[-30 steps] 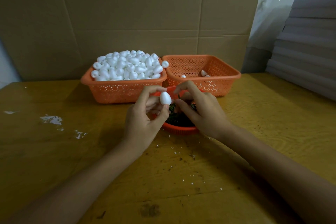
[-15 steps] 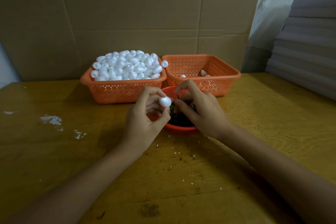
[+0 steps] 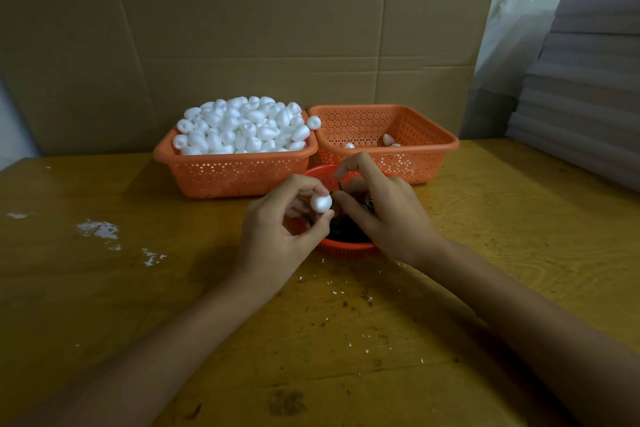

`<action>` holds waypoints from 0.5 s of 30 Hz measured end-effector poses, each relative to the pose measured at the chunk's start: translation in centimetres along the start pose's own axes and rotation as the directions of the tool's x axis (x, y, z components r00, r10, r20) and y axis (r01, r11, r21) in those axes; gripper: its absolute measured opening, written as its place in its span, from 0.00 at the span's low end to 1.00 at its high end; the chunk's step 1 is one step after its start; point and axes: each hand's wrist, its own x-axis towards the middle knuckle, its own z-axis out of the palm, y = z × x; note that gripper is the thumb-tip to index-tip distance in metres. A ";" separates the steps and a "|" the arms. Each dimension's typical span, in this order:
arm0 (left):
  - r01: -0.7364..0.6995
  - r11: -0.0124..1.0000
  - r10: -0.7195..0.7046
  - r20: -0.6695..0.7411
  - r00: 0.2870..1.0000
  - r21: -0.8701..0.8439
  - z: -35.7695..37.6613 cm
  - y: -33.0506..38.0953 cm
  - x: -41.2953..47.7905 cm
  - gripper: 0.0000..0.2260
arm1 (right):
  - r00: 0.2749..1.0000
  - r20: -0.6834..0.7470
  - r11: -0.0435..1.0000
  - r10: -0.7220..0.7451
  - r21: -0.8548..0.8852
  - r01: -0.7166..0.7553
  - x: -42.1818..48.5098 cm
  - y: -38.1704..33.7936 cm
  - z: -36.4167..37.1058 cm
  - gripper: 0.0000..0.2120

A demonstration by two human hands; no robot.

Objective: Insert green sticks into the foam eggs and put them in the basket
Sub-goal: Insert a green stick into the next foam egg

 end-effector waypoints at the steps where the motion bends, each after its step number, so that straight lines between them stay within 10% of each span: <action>1: -0.005 1.000 0.005 -0.004 1.000 0.012 0.0 0.0 0.0 0.11 | 1.000 -0.003 1.000 -0.005 -0.002 0.005 0.0 0.0 0.0 0.10; 15: -0.017 0.998 0.016 0.008 1.000 0.057 0.0 -0.1 -0.1 0.11 | 1.000 0.002 1.000 -0.014 -0.013 0.014 0.0 0.3 0.2 0.10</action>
